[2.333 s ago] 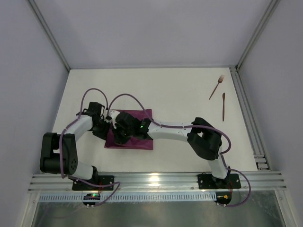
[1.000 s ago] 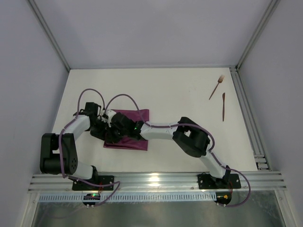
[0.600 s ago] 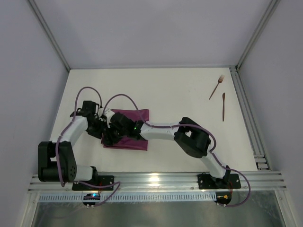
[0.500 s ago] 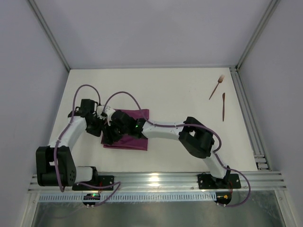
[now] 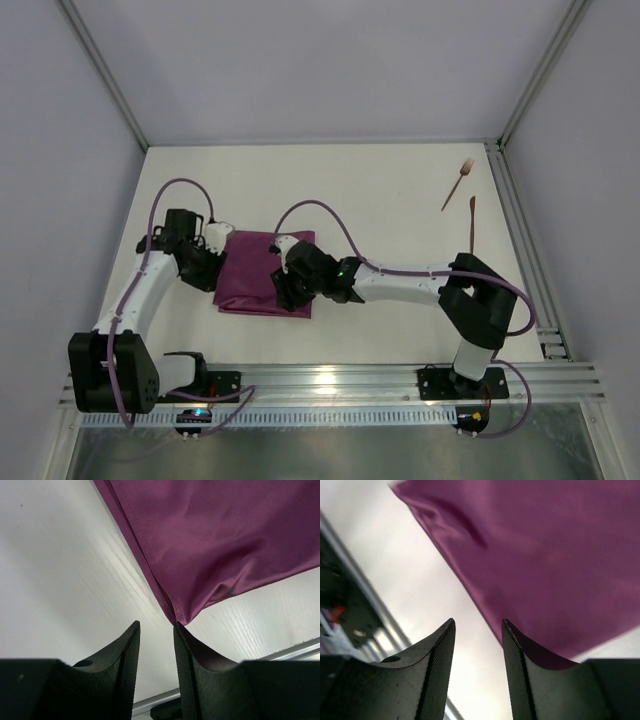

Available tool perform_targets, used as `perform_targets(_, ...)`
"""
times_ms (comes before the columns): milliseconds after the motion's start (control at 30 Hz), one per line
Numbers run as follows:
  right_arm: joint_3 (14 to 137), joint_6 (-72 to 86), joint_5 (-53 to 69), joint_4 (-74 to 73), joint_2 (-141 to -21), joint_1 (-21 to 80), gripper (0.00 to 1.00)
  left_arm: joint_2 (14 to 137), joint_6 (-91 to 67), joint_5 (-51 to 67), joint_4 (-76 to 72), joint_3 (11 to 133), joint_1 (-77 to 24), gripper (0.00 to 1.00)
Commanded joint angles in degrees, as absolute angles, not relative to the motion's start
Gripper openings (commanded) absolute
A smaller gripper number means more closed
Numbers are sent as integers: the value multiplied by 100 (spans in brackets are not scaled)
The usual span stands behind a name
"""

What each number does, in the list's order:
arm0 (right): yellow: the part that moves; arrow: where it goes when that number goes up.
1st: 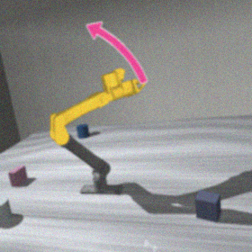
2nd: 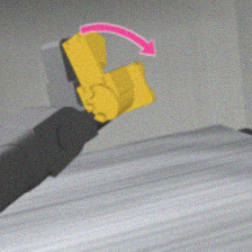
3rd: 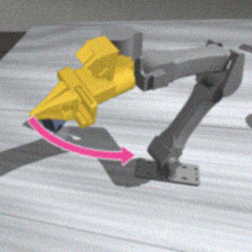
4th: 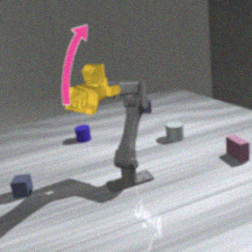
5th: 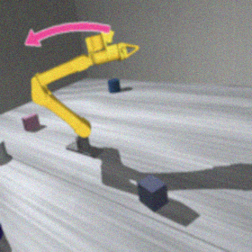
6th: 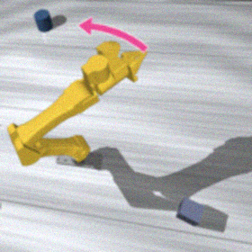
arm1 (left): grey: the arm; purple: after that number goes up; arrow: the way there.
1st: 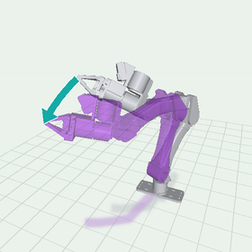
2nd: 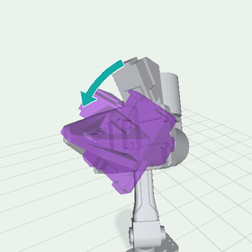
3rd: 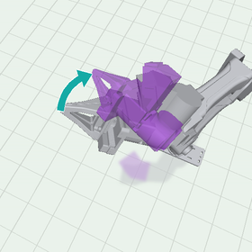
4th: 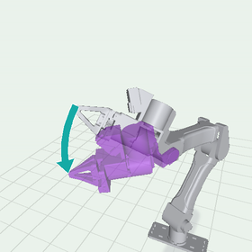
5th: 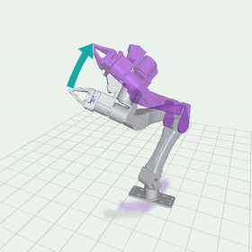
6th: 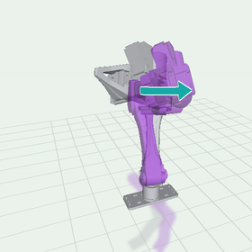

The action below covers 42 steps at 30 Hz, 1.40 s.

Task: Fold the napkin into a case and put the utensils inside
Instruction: Smooth out the square-folded napkin at the center of the board.

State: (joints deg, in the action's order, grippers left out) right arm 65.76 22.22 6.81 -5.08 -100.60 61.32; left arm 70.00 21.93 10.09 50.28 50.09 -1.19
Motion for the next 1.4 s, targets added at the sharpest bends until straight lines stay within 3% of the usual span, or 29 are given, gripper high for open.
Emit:
perform_targets(0,6320,1673,308,-738,-9774,6205,44,6996,2338,1064,5160,4870,-158,36)
perform_targets(300,6381,721,140,-1178,-9914,6363,41,7506,2320,1310,5211,4852,-237,32)
perform_targets(1100,6425,606,-105,-1169,-10371,6398,36,7823,2373,1037,4957,4641,-492,28)
perform_targets(1133,6425,615,-132,-1169,-10388,6407,34,7787,2382,1028,4992,4641,-492,28)
perform_targets(1267,6416,677,-272,-1169,-10371,6407,9,7577,2434,984,5132,4684,-492,29)
perform_targets(1367,6337,764,-378,-1178,-10257,6398,3,7462,2461,1028,5255,4755,-492,31)
